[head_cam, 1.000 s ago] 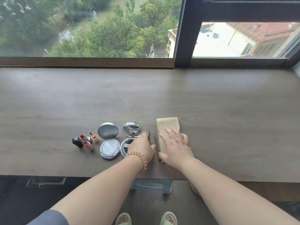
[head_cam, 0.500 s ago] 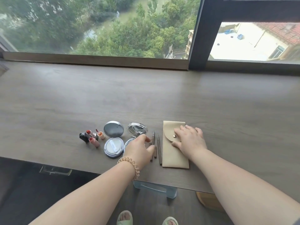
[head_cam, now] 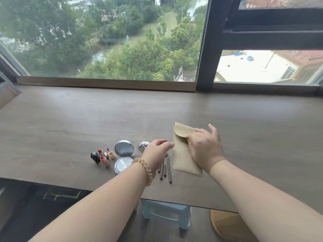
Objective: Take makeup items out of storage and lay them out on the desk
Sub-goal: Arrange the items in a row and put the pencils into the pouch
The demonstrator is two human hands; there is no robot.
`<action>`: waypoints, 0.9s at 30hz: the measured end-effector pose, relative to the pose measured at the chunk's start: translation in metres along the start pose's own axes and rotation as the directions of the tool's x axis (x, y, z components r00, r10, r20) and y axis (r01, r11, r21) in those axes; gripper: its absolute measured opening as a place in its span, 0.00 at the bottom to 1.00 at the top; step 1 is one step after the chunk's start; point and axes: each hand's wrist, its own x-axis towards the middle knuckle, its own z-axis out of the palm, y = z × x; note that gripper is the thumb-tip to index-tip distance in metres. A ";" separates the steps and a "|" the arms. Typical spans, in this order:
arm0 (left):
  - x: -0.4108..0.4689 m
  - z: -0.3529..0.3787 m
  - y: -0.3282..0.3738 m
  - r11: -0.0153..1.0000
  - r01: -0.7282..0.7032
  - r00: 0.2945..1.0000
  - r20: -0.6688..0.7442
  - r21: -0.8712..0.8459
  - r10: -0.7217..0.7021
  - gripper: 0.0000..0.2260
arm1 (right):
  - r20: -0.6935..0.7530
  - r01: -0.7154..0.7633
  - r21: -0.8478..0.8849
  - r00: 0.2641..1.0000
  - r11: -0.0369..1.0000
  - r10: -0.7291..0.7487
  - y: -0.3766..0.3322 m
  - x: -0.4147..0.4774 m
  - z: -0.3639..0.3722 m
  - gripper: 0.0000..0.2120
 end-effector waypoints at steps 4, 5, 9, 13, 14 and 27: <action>-0.011 0.006 0.026 0.998 -0.037 0.984 0.175 -0.052 0.045 0.08 | -0.039 0.071 0.007 0.997 0.997 -0.071 -0.021 0.009 -0.032 0.12; -0.015 0.004 0.029 0.997 -0.043 0.981 0.186 -0.064 0.054 0.09 | -0.039 0.081 0.011 0.996 0.997 -0.080 -0.027 0.008 -0.039 0.12; -0.027 -0.010 0.032 0.989 -0.039 0.971 0.229 -0.139 0.070 0.07 | 0.030 0.047 0.123 0.998 0.991 -0.051 -0.041 0.011 -0.063 0.12; -0.038 -0.035 0.030 0.993 -0.079 0.950 0.294 -0.091 0.103 0.11 | 0.191 -0.033 0.264 0.981 0.964 -0.019 -0.058 0.013 -0.085 0.16; -0.041 -0.041 0.029 0.993 -0.081 0.944 0.312 -0.091 0.106 0.12 | 0.184 -0.009 0.255 0.982 0.967 -0.039 -0.063 0.012 -0.088 0.16; -0.088 -0.073 0.016 0.985 -0.143 0.858 0.485 -0.094 0.171 0.14 | 0.114 -0.439 0.503 0.888 0.745 0.446 -0.070 0.011 -0.133 0.14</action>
